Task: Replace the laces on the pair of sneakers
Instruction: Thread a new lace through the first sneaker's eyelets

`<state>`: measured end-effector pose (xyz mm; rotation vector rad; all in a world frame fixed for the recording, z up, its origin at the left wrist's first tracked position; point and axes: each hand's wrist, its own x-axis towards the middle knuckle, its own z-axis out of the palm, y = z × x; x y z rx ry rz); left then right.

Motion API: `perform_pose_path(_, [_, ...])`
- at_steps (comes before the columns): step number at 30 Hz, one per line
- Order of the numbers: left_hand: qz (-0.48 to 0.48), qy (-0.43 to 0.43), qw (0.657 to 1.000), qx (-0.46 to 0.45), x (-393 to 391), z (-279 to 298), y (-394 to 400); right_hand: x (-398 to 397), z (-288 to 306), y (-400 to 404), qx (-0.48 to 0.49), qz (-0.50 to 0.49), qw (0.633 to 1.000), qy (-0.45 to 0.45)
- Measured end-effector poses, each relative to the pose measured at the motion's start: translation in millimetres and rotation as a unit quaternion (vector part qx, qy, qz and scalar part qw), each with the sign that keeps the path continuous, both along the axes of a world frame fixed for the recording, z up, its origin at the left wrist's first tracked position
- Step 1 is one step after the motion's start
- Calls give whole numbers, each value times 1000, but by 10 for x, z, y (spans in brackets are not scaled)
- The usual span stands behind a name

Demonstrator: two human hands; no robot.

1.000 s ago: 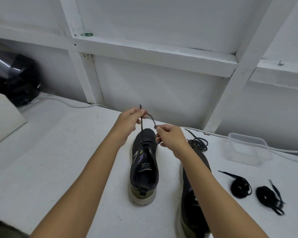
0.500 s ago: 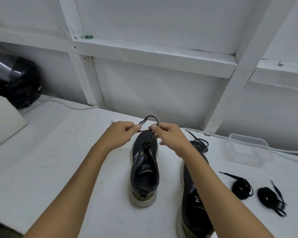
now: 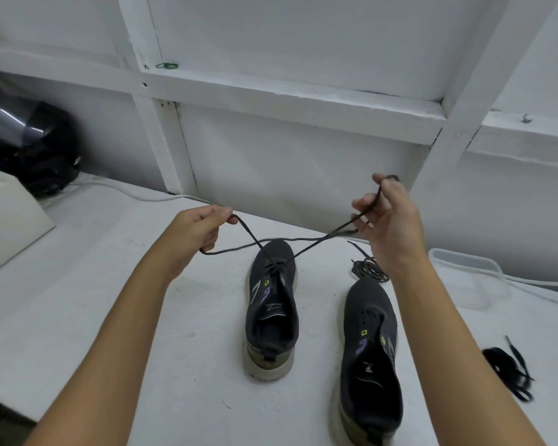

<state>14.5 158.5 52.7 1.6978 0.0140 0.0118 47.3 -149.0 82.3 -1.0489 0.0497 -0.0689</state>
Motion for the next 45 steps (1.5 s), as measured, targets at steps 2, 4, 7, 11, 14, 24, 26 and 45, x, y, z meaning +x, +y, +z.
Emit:
perform_pose_path(2, [2, 1, 1000, -27, -8, -27, 9, -32, -62, -101, 44, -30, 998, -16])
perform_pose_path(4, [7, 4, 1000, -30, -19, -40, 38, -41, -140, -172, 43, -61, 997, 0])
perform_pose_path(7, [12, 7, 1000, -7, -29, -71, 85, -47, -319, -177, -113, -76, 984, 111])
perform_pose_path(11, [12, 17, 998, 51, -48, -141, 75, -123, -593, -114, -478, 9, 851, 216])
perform_pose_path(14, [-3, 34, 996, 88, -69, -195, 26, -195, -640, -49, -753, 15, 628, 198])
perform_pose_path(24, [-65, 38, 986, 148, -90, -150, -258, -157, -347, 601, -618, 181, 754, -132])
perform_pose_path(26, [-74, 32, 986, 147, -84, -136, -288, -112, -374, 700, -619, 202, 741, -163])
perform_pose_path(45, [-78, 47, 978, 187, -113, -238, -209, 6, -444, 719, -624, 246, 732, -119])
